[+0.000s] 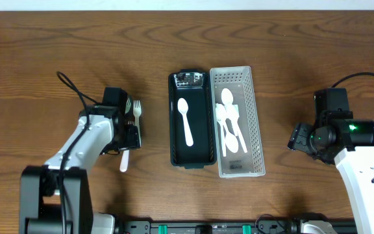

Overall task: Pack container
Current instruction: 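Return the left gripper to the forks and grasp a white fork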

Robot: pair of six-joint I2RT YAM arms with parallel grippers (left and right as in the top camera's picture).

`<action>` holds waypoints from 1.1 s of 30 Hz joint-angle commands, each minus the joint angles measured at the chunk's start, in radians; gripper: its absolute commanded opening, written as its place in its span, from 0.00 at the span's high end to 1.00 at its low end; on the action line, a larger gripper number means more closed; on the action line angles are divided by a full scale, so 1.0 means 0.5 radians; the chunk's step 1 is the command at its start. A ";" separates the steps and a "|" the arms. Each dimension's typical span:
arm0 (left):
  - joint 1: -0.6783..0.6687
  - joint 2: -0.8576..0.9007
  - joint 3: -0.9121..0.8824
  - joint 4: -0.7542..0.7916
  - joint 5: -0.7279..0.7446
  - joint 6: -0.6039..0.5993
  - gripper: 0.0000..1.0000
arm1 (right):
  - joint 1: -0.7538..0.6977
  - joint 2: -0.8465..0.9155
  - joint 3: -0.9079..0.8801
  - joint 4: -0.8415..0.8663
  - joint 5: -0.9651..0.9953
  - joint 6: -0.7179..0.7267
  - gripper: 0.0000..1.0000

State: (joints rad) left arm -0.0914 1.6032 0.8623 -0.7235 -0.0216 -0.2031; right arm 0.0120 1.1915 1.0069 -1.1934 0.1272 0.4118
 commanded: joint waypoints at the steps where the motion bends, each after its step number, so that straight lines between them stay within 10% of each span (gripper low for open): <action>1: 0.016 0.077 -0.010 0.023 0.013 0.033 0.25 | -0.014 0.009 0.007 -0.008 0.006 -0.019 0.25; 17: 0.102 0.127 -0.013 0.059 0.013 0.039 0.25 | -0.014 0.009 0.007 -0.008 0.006 -0.019 0.25; 33: 0.102 0.127 -0.015 0.069 0.024 0.040 0.58 | -0.014 0.009 0.007 -0.022 0.006 -0.019 0.26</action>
State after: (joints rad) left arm -0.0456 1.6600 0.8623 -0.6899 -0.0132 -0.1825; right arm 0.0120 1.1915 1.0069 -1.2022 0.1272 0.4118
